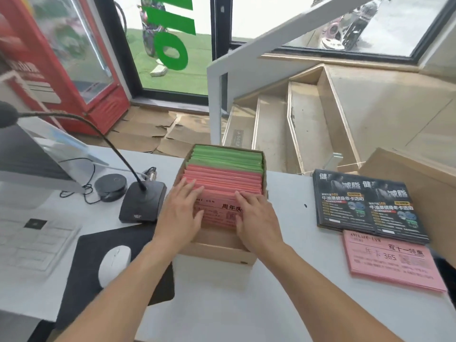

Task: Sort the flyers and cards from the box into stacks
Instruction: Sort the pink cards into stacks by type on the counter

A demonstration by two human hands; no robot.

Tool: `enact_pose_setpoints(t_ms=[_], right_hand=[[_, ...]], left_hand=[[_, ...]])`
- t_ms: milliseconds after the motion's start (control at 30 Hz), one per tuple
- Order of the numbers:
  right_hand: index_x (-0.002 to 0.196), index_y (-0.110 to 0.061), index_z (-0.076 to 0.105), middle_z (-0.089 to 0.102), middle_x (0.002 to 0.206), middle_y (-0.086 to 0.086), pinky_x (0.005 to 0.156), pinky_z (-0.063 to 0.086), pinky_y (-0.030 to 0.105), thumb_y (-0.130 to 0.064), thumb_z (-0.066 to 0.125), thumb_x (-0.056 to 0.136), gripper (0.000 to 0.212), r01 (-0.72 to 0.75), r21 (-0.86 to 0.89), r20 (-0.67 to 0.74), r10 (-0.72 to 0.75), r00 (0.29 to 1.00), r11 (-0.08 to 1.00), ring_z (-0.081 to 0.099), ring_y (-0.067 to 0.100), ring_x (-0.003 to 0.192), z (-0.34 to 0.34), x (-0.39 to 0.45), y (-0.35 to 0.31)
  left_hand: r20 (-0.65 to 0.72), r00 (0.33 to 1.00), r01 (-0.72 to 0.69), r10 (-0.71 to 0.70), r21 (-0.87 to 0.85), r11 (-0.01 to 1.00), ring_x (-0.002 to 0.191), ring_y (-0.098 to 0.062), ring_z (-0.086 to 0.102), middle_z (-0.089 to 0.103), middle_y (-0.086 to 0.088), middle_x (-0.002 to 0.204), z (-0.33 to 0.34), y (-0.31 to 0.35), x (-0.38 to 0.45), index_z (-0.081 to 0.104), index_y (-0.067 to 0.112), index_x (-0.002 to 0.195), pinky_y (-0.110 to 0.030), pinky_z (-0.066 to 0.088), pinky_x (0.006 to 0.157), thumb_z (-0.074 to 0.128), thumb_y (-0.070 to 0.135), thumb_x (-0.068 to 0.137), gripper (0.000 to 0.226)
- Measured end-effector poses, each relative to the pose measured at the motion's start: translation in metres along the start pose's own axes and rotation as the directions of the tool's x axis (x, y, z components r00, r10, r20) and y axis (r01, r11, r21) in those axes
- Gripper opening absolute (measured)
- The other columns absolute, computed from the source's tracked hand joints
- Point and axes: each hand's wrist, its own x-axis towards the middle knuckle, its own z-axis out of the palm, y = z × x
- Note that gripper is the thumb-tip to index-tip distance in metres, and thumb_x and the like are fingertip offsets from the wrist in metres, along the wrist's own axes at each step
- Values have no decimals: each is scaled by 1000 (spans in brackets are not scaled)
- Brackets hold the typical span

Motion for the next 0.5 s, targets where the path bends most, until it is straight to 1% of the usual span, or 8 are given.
enact_pose_setpoints(t_ms=[67, 100, 200, 300, 400, 500], right_hand=[[151, -17, 43, 46, 152, -1, 116, 30, 37, -23, 58, 94, 59, -31, -62, -12, 30, 999, 998, 39, 23, 137, 7, 1, -6], [148, -17, 47, 49, 150, 0, 115, 32, 37, -21, 60, 92, 57, -40, -73, -36, 37, 999, 997, 41, 24, 136, 10, -1, -7], [135, -19, 61, 58, 141, 0, 112, 37, 36, -15, 64, 89, 47, -71, -11, -138, 68, 988, 997, 48, 21, 131, 16, -5, -5], [121, -21, 69, 63, 131, -2, 106, 41, 37, -9, 66, 84, 39, -53, 5, -203, 53, 978, 999, 51, 21, 125, 17, -7, -6], [105, -24, 72, 65, 115, -6, 95, 45, 33, -4, 67, 79, 33, -29, 8, -216, 30, 976, 1000, 55, 19, 111, 15, -9, -7], [99, -25, 70, 67, 104, -10, 88, 45, 31, -5, 67, 80, 28, -39, 40, -169, 45, 985, 998, 55, 17, 102, 13, -11, -7]], left_hand=[[65, 998, -7, 6, 11, 1000, 155, -16, 16, 32, 2, 163, 1, -7, 3, 42, 23, 153, -40, 14, 127, 68, 30, 93, 65], [64, 998, 1, -1, -6, 1000, 155, -15, 16, 31, 4, 163, 2, -8, 2, 42, 23, 153, -39, 14, 127, 66, 32, 94, 64], [18, 1000, 18, -17, -66, 998, 153, -12, 21, 38, 7, 160, 5, -7, -1, 48, 24, 149, -36, 18, 126, 65, 32, 95, 58], [10, 1000, 28, -27, -83, 996, 152, -9, 22, 41, 11, 157, 5, -10, -2, 50, 26, 146, -35, 23, 125, 66, 32, 94, 55], [14, 999, 50, -49, -101, 994, 152, -7, 22, 41, 13, 157, 3, -9, -1, 51, 28, 144, -35, 24, 124, 67, 29, 93, 53], [1, 998, 70, -70, -119, 990, 151, -7, 24, 43, 13, 156, 2, -8, -1, 53, 28, 142, -36, 27, 123, 68, 22, 93, 51]])
